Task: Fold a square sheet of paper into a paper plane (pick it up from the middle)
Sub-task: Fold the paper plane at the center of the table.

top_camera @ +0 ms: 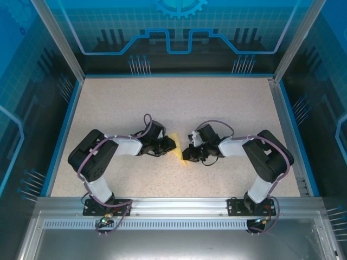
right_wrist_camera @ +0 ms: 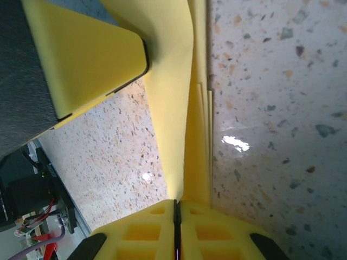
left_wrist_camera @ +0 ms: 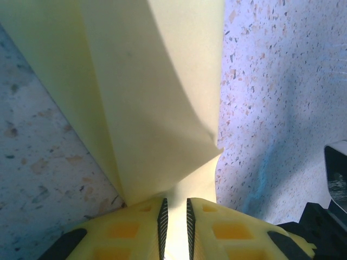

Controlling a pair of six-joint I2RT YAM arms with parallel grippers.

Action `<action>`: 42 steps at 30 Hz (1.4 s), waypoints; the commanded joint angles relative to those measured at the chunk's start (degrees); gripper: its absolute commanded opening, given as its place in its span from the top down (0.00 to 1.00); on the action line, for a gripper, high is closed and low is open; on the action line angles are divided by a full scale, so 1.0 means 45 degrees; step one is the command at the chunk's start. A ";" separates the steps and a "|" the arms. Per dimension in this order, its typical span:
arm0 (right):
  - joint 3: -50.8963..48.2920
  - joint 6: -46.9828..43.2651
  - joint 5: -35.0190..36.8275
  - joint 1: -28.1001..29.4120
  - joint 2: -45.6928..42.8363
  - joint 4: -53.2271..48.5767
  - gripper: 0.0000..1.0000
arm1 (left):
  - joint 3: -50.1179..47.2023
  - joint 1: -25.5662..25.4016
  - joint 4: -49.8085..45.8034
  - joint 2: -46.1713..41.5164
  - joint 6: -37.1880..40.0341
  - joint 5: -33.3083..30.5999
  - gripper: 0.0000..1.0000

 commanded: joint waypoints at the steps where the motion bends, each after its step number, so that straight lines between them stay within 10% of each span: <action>1: -0.0021 -0.0308 -0.0224 0.0264 0.0335 -0.0695 0.91 | 0.0042 0.0049 -0.1015 0.0402 -0.0001 -0.0163 0.77; 31: -0.0297 -0.0686 -0.0235 0.0517 0.0345 -0.1354 0.89 | 0.0022 0.0049 -0.1071 0.0469 -0.0001 -0.0195 0.78; 42: 0.0158 -0.1804 0.2019 0.0539 -0.3130 -0.3058 0.74 | 0.0082 0.0050 -0.1150 0.0526 0.0055 -0.0155 0.78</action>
